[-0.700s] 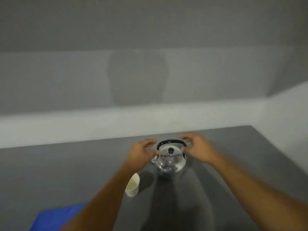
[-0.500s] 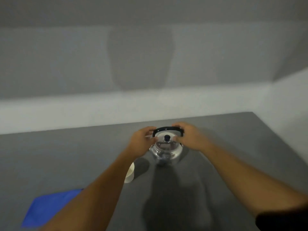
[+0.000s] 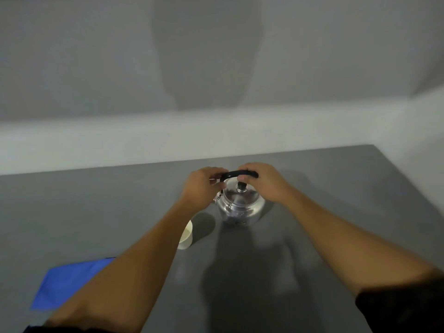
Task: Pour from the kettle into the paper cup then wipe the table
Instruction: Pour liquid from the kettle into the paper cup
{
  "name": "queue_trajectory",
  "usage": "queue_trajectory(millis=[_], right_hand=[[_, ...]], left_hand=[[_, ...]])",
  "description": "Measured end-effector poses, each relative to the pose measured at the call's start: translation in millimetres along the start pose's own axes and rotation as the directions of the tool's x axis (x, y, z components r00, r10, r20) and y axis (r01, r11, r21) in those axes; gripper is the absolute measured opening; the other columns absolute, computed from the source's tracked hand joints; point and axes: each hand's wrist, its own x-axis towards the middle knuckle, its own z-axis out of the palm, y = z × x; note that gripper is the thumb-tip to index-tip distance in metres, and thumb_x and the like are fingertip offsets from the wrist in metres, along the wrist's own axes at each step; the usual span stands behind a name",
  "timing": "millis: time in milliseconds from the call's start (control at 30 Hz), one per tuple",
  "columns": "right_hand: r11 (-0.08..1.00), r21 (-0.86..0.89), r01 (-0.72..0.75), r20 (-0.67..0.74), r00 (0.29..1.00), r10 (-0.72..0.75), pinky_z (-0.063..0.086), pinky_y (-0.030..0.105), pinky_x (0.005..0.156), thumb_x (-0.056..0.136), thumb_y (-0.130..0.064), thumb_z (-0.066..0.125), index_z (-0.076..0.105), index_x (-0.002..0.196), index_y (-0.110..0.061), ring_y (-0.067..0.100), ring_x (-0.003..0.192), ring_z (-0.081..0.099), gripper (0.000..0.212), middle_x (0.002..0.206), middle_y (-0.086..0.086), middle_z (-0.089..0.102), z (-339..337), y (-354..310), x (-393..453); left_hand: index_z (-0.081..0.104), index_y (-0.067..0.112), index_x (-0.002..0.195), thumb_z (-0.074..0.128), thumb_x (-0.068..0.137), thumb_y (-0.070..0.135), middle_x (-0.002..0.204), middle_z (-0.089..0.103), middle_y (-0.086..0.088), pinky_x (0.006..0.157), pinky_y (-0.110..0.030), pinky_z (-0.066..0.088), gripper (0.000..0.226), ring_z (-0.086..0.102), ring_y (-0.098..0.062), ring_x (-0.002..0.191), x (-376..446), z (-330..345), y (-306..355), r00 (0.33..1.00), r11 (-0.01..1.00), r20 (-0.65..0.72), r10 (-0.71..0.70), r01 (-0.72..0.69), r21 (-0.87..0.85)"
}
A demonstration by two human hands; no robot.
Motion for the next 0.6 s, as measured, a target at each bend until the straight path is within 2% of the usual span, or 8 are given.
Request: queue_trajectory(millis=[100, 200, 300, 433, 500, 600], right_hand=[[1.000, -0.017, 0.016, -0.012, 1.000, -0.017, 0.045, 0.026, 0.075, 0.093, -0.030, 0.066, 0.073, 0.096, -0.035, 0.007, 0.083, 0.063, 0.009, 0.087, -0.007, 0.073, 0.1, 0.3, -3.0], [0.999, -0.036, 0.035, -0.018, 0.999, -0.036, 0.040, 0.026, 0.071, 0.093, -0.031, 0.064, 0.071, 0.087, -0.035, 0.003, 0.076, 0.059, 0.010, 0.081, -0.012, 0.070, 0.1, -1.6, -7.1], [0.999, -0.031, 0.033, -0.065, 0.997, -0.035, 0.036, 0.013, 0.067, 0.092, -0.027, 0.067, 0.070, 0.082, -0.042, -0.002, 0.074, 0.058, 0.018, 0.077, -0.022, 0.065, 0.7, -7.1, -13.1], [1.000, 0.002, 0.030, -0.123, 0.992, -0.029, 0.039, 0.004, 0.071, 0.091, -0.028, 0.070, 0.069, 0.086, -0.054, -0.006, 0.082, 0.061, 0.027, 0.092, -0.024, 0.068, -1.5, -26.5, -26.5], [0.998, -0.004, 0.067, -0.145, 0.987, -0.067, 0.040, 0.003, 0.072, 0.091, -0.025, 0.071, 0.067, 0.083, -0.060, -0.007, 0.085, 0.063, 0.036, 0.095, -0.024, 0.070, -2.0, -39.2, -34.8], [0.993, 0.035, 0.114, -0.192, 0.976, -0.106, 0.043, 0.006, 0.071, 0.089, -0.020, 0.074, 0.069, 0.085, -0.059, -0.005, 0.082, 0.066, 0.039, 0.091, -0.026, 0.072, -2.4, -56.1, -50.1]], left_hand=[[0.067, 0.040, 0.128, 0.085, 0.081, 0.026, 0.132, 0.066, 0.014, 0.103, -0.031, 0.051, 0.052, 0.062, -0.012, 0.120, -15.0, -17.4, -7.1, 0.999, 1.000, 0.040, -0.013, 0.013, 0.003], [0.063, 0.046, 0.131, 0.089, 0.075, 0.041, 0.138, 0.062, 0.018, 0.106, -0.032, 0.046, 0.062, 0.056, -0.012, 0.128, -34.8, -38.0, -19.3, 0.999, 1.000, 0.032, -0.002, 0.003, -0.029], [0.057, 0.044, 0.138, 0.092, 0.065, 0.048, 0.143, 0.056, 0.020, 0.108, -0.028, 0.041, 0.081, 0.050, -0.012, 0.135, -52.2, -55.0, -32.1, 0.998, 0.998, 0.057, 0.002, 0.001, -0.061], [0.048, 0.044, 0.145, 0.094, 0.052, 0.058, 0.152, 0.049, 0.019, 0.116, -0.035, 0.039, 0.105, 0.045, -0.015, 0.143, -73.9, -73.8, -57.1, 0.996, 0.996, 0.077, -0.033, 0.039, -0.077], [0.045, 0.043, 0.148, 0.095, 0.049, 0.057, 0.153, 0.047, 0.019, 0.118, -0.035, 0.037, 0.111, 0.043, -0.015, 0.144, -85.1, -77.3, -70.1, 0.994, 0.992, 0.089, -0.063, 0.072, -0.107], [0.043, 0.037, 0.151, 0.097, 0.049, 0.047, 0.153, 0.047, 0.019, 0.120, -0.034, 0.032, 0.116, 0.041, -0.014, 0.146, -99.2, -74.8, -89.7, 0.991, 0.980, 0.107, -0.082, 0.100, -0.174]])
